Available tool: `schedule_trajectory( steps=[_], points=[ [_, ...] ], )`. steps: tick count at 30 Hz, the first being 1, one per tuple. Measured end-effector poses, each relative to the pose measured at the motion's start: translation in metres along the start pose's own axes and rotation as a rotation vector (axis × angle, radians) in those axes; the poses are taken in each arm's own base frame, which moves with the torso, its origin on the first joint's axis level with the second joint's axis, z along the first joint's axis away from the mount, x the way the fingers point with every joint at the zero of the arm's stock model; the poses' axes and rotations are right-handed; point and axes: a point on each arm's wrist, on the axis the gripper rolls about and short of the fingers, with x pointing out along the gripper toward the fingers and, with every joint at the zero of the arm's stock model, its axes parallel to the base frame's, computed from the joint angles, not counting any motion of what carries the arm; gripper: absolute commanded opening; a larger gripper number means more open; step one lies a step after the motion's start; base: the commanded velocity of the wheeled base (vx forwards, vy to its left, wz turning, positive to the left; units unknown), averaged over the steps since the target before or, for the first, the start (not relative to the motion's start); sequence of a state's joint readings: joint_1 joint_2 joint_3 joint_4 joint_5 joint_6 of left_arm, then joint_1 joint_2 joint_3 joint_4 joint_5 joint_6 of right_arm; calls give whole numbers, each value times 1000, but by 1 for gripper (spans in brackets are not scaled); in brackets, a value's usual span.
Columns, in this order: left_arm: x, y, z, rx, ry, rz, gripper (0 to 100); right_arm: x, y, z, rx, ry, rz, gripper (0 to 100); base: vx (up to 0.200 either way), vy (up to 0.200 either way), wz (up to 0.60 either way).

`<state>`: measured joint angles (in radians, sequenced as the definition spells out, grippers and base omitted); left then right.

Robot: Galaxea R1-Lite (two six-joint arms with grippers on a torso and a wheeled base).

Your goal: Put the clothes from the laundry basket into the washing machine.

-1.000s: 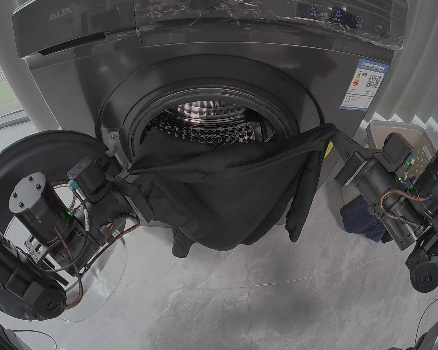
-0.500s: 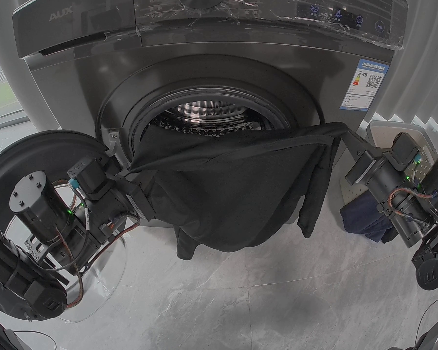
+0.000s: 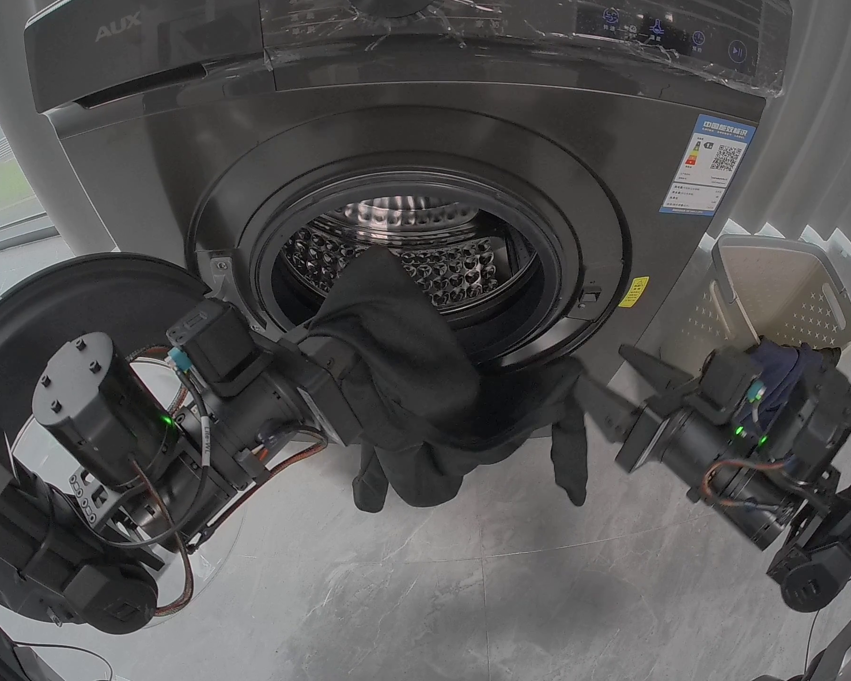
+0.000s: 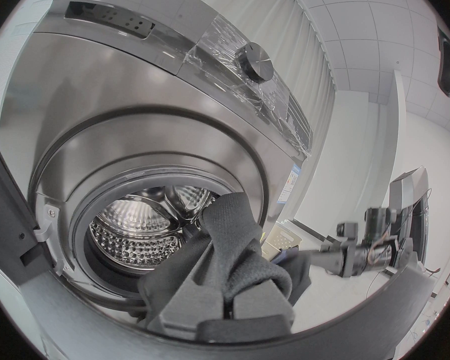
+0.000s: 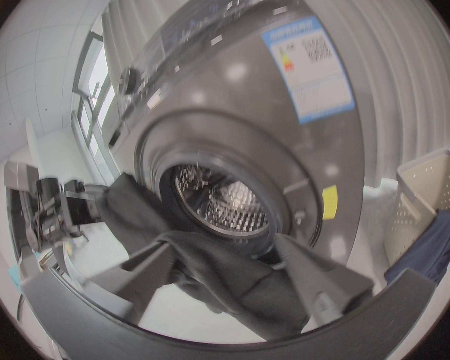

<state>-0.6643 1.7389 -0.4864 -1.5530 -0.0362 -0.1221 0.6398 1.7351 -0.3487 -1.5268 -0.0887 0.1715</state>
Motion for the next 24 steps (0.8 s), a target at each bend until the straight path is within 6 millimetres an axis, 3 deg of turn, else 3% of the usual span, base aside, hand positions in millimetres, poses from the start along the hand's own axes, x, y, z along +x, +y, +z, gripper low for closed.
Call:
schedule_trajectory(
  steps=[14, 19, 24],
  points=[
    [6, -3, 0, 2, -10, -11, 0, 11, 14, -83, -46, 306, 83, 100, 0, 0, 0],
    [6, -3, 1, 2, -14, -11, 0, 10, 20, -100, -45, 362, 99, 100, 0, 0, 0],
    [6, -3, 1, 3, -17, -8, 0, 17, 25, -104, -43, 359, 114, 100, 0, 0, 0]
  ],
)
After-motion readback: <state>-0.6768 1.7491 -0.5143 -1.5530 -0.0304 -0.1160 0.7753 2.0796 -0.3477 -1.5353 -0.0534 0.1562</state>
